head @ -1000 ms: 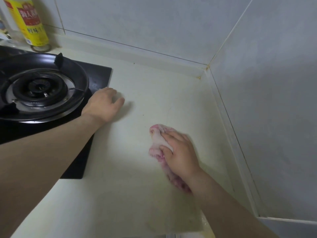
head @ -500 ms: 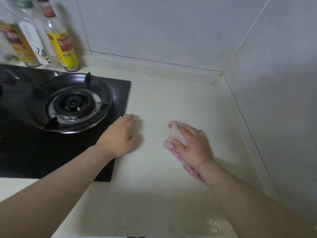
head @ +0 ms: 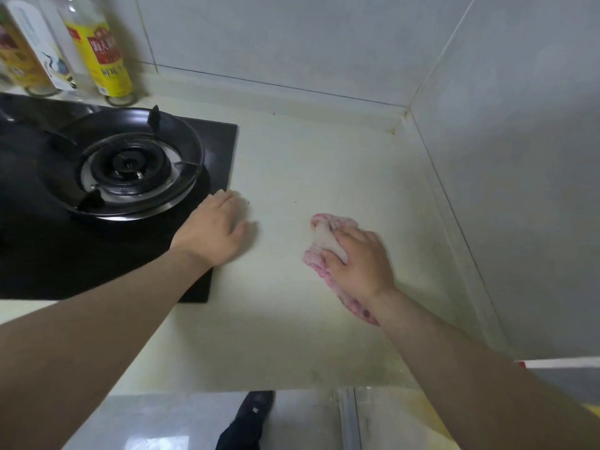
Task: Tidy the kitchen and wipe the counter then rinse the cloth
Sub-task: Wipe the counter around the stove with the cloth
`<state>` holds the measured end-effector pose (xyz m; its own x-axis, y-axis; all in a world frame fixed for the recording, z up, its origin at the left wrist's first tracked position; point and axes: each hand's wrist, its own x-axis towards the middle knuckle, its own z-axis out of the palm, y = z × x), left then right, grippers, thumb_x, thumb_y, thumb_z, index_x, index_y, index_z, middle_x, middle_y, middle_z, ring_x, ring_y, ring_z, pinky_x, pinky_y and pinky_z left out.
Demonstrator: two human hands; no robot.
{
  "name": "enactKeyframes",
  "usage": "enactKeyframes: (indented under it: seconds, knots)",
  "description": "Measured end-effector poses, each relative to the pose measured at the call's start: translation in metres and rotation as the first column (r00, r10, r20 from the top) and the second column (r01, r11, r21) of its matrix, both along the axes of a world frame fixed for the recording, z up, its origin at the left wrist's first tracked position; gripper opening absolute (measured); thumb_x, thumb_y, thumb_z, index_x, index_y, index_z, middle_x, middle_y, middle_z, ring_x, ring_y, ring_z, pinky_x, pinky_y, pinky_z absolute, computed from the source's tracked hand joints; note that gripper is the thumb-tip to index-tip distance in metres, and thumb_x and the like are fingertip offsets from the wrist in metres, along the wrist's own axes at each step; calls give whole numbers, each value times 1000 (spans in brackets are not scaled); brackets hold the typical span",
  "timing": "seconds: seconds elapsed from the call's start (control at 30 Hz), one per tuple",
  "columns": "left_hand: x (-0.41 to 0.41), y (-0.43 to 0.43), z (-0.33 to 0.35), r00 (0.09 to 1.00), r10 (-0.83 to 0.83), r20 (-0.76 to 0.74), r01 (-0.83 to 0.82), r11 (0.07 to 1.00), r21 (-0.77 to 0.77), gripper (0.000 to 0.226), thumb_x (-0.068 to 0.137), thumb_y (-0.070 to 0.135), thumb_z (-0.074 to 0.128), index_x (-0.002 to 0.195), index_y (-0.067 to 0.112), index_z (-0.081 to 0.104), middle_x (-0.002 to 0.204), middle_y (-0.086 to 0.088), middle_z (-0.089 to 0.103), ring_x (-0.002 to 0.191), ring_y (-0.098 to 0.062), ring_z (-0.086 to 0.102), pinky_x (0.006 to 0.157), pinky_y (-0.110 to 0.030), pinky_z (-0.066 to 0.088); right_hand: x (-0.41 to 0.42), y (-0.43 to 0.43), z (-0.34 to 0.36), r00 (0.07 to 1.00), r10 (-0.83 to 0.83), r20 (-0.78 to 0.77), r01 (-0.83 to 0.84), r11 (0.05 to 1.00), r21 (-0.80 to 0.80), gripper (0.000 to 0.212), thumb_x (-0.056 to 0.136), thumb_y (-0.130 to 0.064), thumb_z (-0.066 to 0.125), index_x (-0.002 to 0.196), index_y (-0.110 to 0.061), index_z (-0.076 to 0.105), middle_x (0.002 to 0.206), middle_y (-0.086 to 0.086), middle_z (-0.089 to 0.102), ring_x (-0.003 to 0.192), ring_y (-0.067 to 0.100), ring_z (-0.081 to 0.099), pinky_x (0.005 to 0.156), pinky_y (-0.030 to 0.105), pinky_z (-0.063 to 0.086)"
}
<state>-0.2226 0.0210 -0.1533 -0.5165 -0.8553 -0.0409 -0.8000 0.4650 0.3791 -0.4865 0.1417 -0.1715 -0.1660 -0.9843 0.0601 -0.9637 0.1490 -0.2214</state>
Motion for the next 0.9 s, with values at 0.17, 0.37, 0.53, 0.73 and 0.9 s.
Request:
enactKeyframes:
  seconds: [0.17,0.37,0.53,0.73,0.9]
  knots:
    - [-2,4,6,1000,-13,-1,13,1000,-11,83,83,58,18,145,7,39,152,-11,37,144,-27,27,119,-38,14,3,47,-3,998,42,51,-39,998,-45,38,85,-48,53,113,-28,67,110,-10,63,99,24,58,89,34,42]
    - [-1,3,3,1000,-11,26,12,1000,-20,77,83,56,20,137,6,46,143,-12,45,136,-29,36,116,-42,21,15,104,-3,996,55,68,-54,998,-19,42,86,-50,54,118,-25,66,117,-10,63,106,20,55,95,35,43]
    - [-1,4,4,1000,-6,31,6,1000,-14,76,84,55,21,136,5,47,142,-13,46,134,-32,38,113,-46,29,22,123,-2,994,26,105,-20,998,-59,46,86,-49,52,121,-23,67,121,-9,63,108,17,51,96,35,45]
    - [-3,5,2,1000,-4,9,4,999,-33,67,91,49,30,140,5,44,148,-13,42,140,-31,33,117,-43,22,18,77,-4,1000,-13,10,12,999,30,56,86,-56,41,134,-32,57,136,-12,55,128,15,47,108,32,34]
    - [-2,4,3,1000,8,9,-8,1000,-21,84,80,59,19,140,6,45,146,-13,43,138,-31,36,115,-45,27,19,61,0,998,-48,-28,49,998,38,56,86,-57,38,132,-31,58,135,-9,56,125,19,48,106,34,36]
